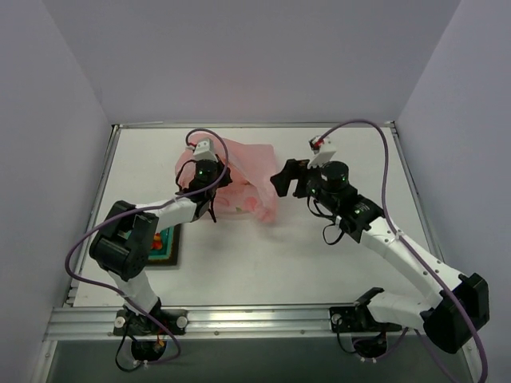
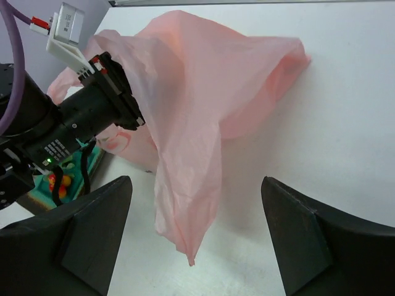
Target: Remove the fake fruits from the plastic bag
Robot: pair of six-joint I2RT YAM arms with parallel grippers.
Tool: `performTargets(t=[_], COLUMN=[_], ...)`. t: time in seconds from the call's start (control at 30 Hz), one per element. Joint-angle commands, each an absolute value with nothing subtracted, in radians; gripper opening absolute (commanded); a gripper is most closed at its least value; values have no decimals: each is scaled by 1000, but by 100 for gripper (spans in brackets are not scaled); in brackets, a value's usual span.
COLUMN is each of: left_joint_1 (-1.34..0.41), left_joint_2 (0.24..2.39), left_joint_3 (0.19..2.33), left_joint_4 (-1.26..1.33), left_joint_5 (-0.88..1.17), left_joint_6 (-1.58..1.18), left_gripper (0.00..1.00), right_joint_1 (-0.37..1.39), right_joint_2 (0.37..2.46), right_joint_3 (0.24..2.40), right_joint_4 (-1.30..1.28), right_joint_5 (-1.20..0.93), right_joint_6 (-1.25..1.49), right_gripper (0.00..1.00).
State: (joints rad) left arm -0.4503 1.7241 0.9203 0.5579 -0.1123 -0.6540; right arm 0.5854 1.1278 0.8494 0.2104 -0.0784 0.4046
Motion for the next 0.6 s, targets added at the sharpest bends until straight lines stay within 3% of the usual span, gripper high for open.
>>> performTargets(t=[0.0,0.3,0.57], left_joint_1=[-456,-428,-385], left_joint_2=[1703,1761,1799], left_joint_3=[1015,1114,1138], left_joint_4=[499,446,463], left_joint_5=[-155,-204,-150], left_joint_6=[-643,-626,-621], left_gripper=[2,2,2], right_joint_1=[607,698,615], right_joint_2=[1218,1498,1814], right_joint_3=[1045,1313,1569], right_joint_4=[115,-35,-34], right_joint_5=[-78,-209,-65], right_joint_6=[261,-74,-83], right_gripper=[81,94,97])
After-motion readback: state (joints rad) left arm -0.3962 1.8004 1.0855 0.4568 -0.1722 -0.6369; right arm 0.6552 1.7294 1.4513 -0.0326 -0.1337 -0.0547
